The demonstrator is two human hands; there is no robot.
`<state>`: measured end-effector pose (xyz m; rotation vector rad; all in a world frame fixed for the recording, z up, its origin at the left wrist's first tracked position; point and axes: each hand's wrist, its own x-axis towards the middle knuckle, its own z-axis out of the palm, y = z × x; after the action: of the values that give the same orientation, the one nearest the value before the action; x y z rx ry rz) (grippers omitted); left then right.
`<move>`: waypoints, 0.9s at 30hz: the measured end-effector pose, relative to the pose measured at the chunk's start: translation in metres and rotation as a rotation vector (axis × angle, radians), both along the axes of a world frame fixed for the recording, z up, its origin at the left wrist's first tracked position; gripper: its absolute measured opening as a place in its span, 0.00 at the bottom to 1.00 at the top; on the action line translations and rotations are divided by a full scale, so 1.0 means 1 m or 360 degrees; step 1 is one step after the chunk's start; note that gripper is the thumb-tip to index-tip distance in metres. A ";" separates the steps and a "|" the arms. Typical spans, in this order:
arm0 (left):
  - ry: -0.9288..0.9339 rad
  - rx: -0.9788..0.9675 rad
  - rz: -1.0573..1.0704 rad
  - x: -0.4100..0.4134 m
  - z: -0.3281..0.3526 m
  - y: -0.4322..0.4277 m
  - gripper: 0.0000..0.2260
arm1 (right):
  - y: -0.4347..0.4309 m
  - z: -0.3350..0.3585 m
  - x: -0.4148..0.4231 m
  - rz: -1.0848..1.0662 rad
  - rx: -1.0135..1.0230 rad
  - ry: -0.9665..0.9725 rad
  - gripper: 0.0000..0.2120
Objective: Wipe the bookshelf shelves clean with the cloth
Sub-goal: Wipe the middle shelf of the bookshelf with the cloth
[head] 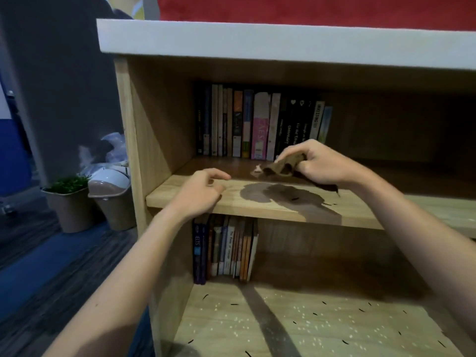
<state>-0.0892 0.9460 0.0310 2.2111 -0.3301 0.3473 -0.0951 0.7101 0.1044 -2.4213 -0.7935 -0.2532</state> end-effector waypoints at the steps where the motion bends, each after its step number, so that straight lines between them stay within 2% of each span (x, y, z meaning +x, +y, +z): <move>1: -0.0028 0.0081 -0.0061 0.001 0.002 -0.014 0.11 | -0.009 0.000 0.004 -0.0093 0.0027 -0.0036 0.19; 6: -0.0201 0.0295 -0.0090 0.011 0.010 -0.072 0.13 | -0.035 -0.020 0.022 -0.0485 -0.0077 -0.0054 0.17; 10: -0.0174 0.0763 0.0051 0.020 -0.007 -0.085 0.17 | -0.027 -0.039 0.014 -0.0334 -0.0342 -0.0058 0.21; 12: -0.0165 0.0851 0.0042 0.023 -0.009 -0.084 0.18 | -0.034 -0.040 0.006 -0.0168 -0.0385 -0.0025 0.24; 14: -0.0126 0.0879 -0.0014 0.023 -0.009 -0.082 0.19 | -0.051 -0.039 0.006 -0.0105 -0.0318 0.0069 0.27; 18: -0.0076 0.0921 -0.0041 0.021 -0.005 -0.083 0.19 | -0.059 -0.037 0.032 -0.0347 -0.0265 0.0018 0.25; 23: -0.0114 0.0960 -0.0016 0.022 -0.007 -0.083 0.19 | -0.045 -0.037 0.026 -0.0075 -0.0406 0.0090 0.25; 27: -0.0097 0.0891 -0.0046 0.021 -0.006 -0.082 0.19 | -0.058 -0.031 0.049 -0.0362 -0.0362 0.0090 0.26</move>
<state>-0.0681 0.8639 0.0254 2.7416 -0.5433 0.3352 -0.0463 0.6524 0.0731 -2.7234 -0.5463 -0.1889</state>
